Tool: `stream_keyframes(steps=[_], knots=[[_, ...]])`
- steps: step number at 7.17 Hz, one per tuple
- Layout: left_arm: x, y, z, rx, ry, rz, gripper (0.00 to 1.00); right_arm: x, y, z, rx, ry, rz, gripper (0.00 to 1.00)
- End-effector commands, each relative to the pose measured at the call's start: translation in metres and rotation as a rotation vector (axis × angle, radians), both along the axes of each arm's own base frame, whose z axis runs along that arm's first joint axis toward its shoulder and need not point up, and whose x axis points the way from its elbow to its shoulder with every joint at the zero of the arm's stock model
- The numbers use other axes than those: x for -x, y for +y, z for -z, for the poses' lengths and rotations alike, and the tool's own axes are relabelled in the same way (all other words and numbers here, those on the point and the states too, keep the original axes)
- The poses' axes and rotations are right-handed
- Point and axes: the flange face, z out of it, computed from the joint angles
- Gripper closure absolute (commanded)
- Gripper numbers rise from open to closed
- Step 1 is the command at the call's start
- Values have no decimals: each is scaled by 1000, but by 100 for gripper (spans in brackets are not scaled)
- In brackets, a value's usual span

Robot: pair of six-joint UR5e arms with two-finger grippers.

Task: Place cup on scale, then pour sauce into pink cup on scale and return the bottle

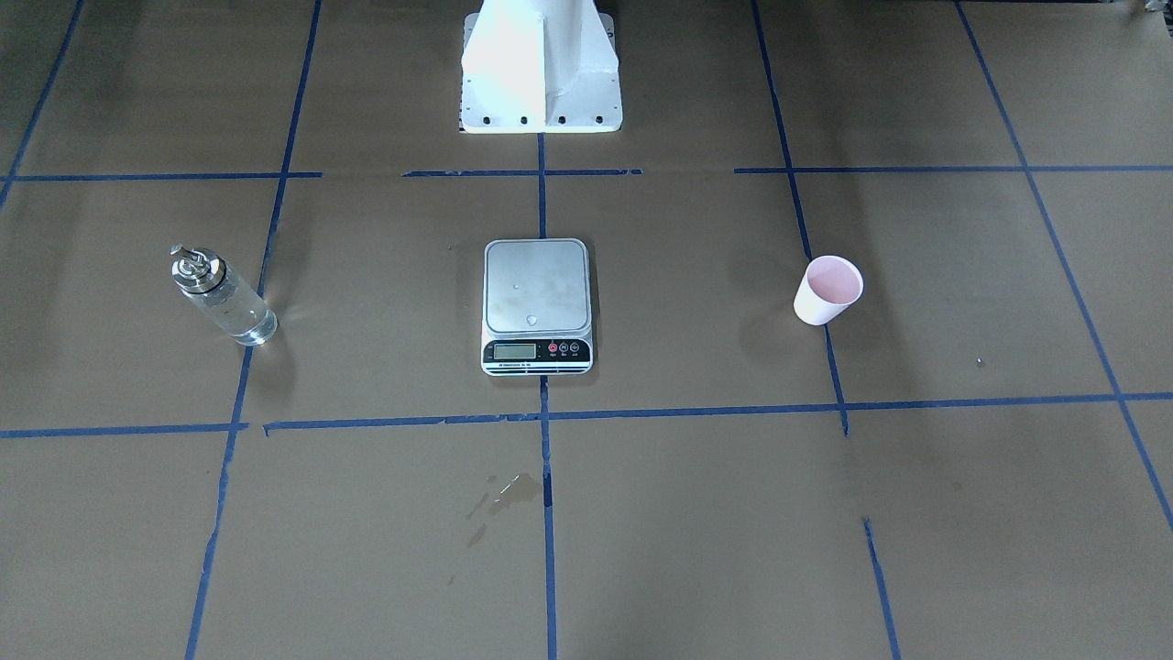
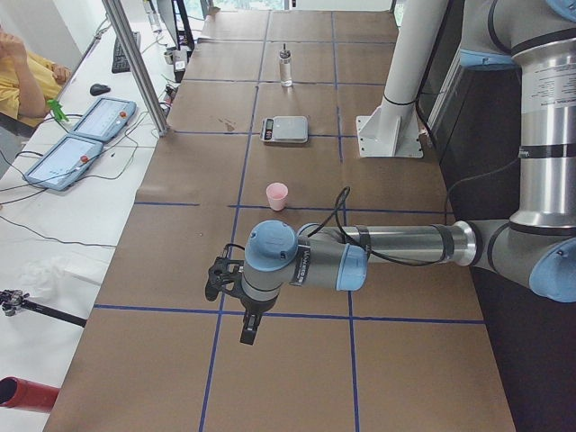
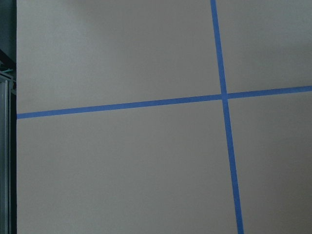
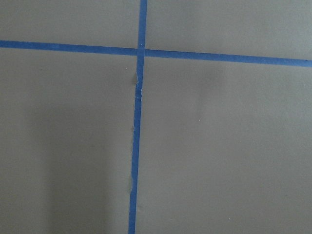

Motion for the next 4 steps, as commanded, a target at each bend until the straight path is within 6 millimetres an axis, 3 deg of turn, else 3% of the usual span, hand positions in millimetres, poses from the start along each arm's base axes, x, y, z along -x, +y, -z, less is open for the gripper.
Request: stream_keyframes(steps=[1, 2, 4], knots=[[-11, -11, 16, -105, -8, -23, 0, 11, -15, 15, -126, 6, 21, 0], [-11, -34, 43, -234, -25, -27, 0, 12, -32, 36, -249, 2, 20, 0], [-15, -40, 54, -415, -38, -28, 0, 17, -52, 47, -302, -12, 21, 0]])
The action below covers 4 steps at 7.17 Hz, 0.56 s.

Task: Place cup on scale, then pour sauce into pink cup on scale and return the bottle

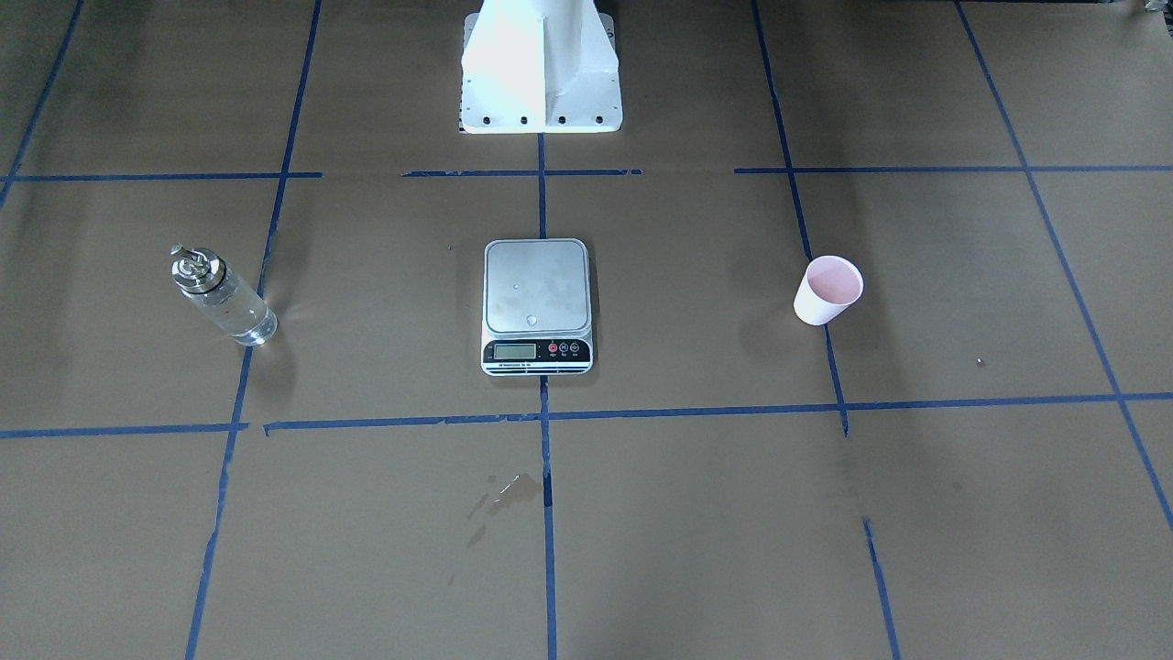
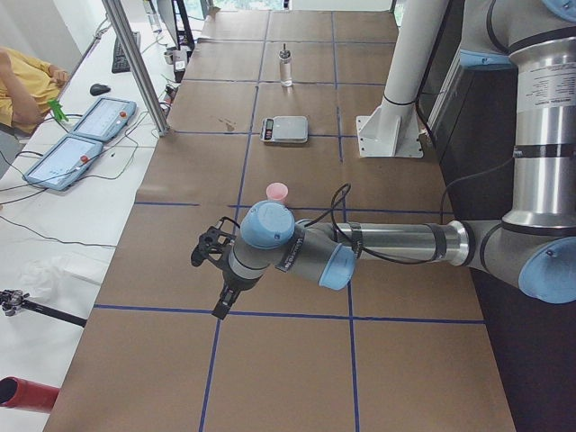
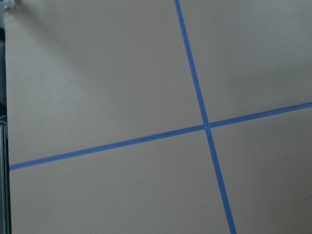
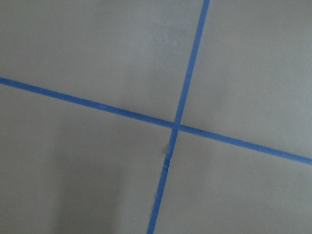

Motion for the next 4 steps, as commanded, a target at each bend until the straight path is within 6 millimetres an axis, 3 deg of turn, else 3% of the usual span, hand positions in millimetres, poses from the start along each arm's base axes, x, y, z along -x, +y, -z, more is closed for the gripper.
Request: stream_keyframes(steps=[1, 2, 3, 4], knots=[[-7, -7, 17, -128, 22, -15, 0, 3, -15, 5, -32, -29, 5, 0], [-13, -5, 12, -119, 79, -50, 0, 9, -13, 8, -23, -101, 23, 0], [-20, 3, 27, -213, 117, -94, 0, 11, -12, 15, -30, -138, 34, 0], [-53, 8, 29, -185, 241, -216, 0, 11, -12, 9, -16, -140, 34, 0]])
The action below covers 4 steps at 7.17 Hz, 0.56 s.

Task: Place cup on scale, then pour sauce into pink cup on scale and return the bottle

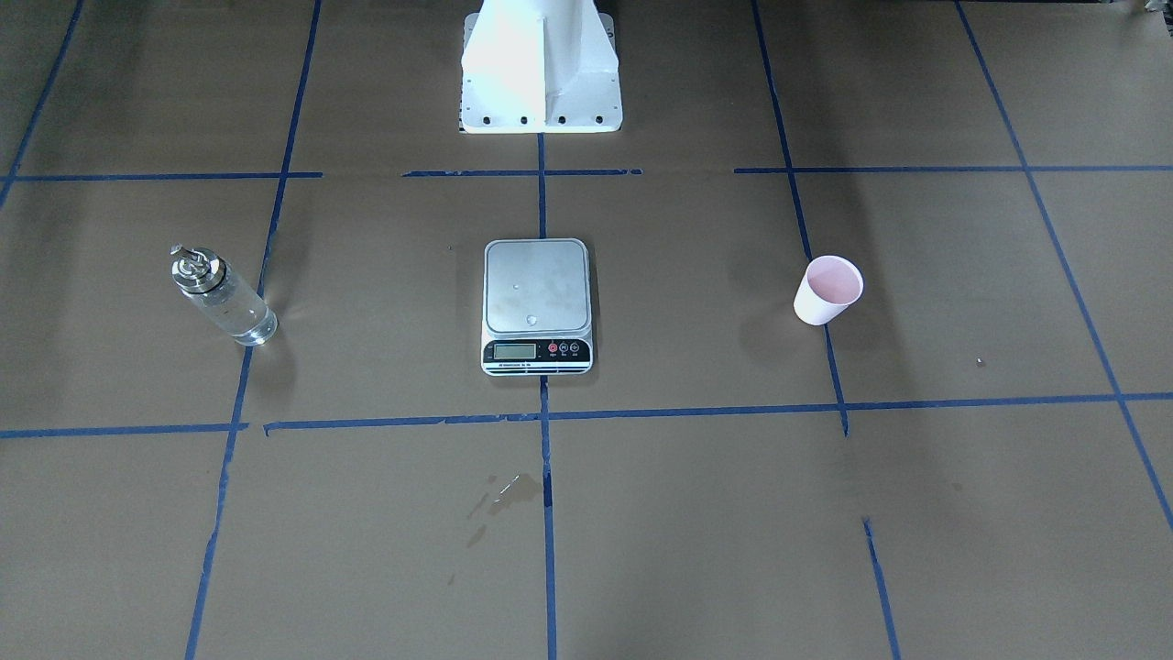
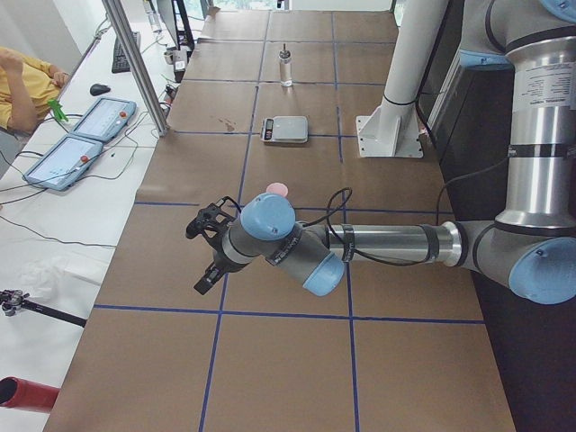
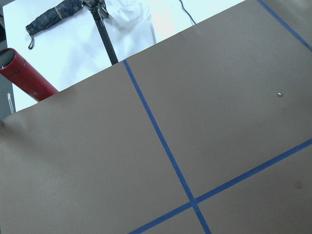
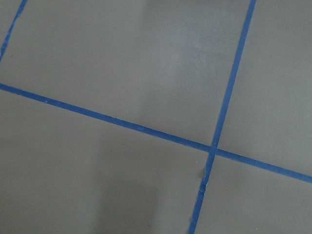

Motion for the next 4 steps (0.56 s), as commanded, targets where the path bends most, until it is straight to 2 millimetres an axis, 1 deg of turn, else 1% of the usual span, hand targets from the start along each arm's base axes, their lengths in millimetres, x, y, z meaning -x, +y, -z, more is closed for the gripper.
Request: stream_keyframes(steps=[1, 2, 3, 4], knots=[[-56, 6, 25, 81, 184, -136, 0, 2, 0, 0, 4, -23, 7, 0], [-86, 4, 47, 95, 157, -92, 0, 1, 2, -1, 7, -23, 7, 0], [-126, 5, 68, 120, 130, -53, 0, 1, 2, -2, 10, -23, 6, 0], [-171, 10, 96, 168, 144, -2, 0, 1, 5, -3, 11, -23, 6, 0]])
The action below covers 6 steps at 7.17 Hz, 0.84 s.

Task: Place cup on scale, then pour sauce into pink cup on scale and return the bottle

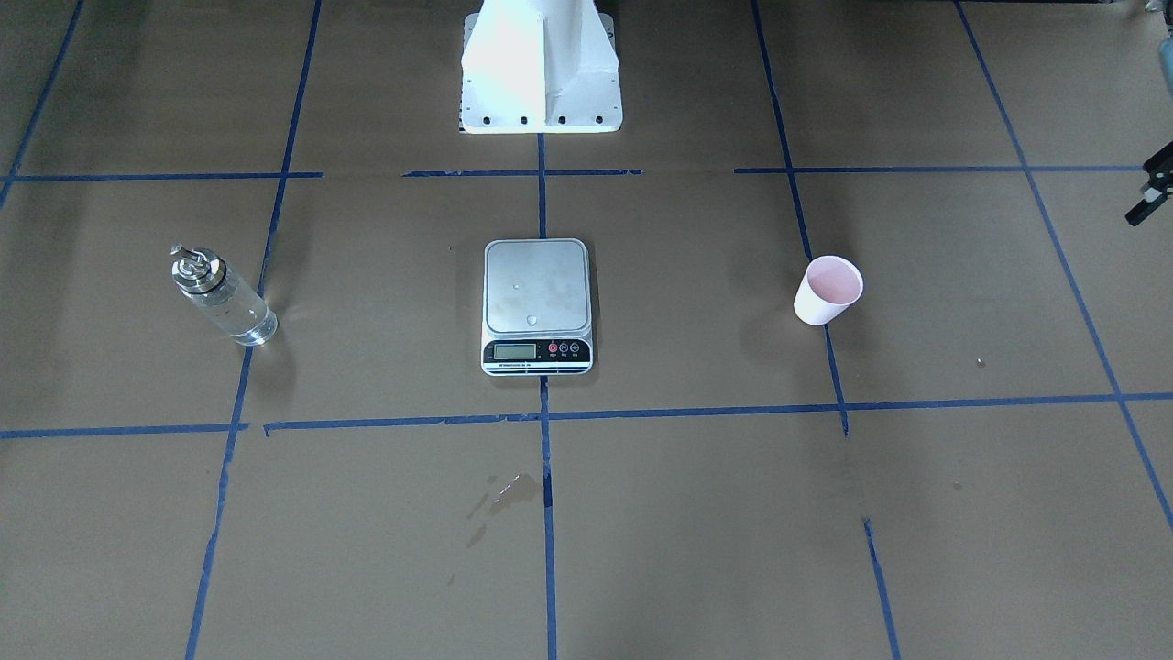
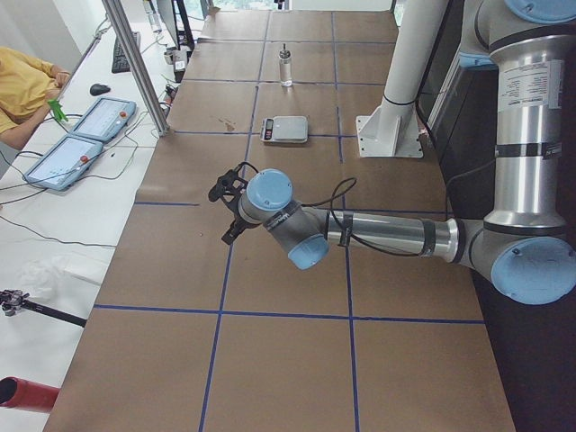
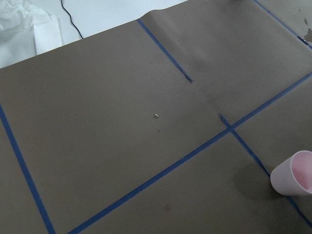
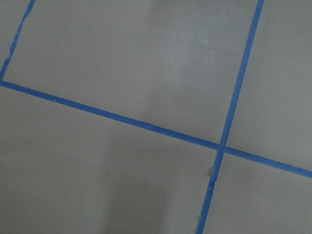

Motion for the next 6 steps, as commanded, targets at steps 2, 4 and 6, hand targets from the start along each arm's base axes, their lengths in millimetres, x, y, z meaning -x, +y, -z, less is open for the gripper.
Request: stream_keyframes(steps=[2, 4, 6], knots=[[-146, 29, 67, 165, 51, 84, 0, 0, 3, -4, 7, 0, 1, 0], [-200, 46, 70, 232, 11, 102, 0, 0, 3, -5, 10, 1, -1, 0], [-240, 51, 59, 337, 7, 177, 14, 0, 3, -5, 10, 1, -1, 0]])
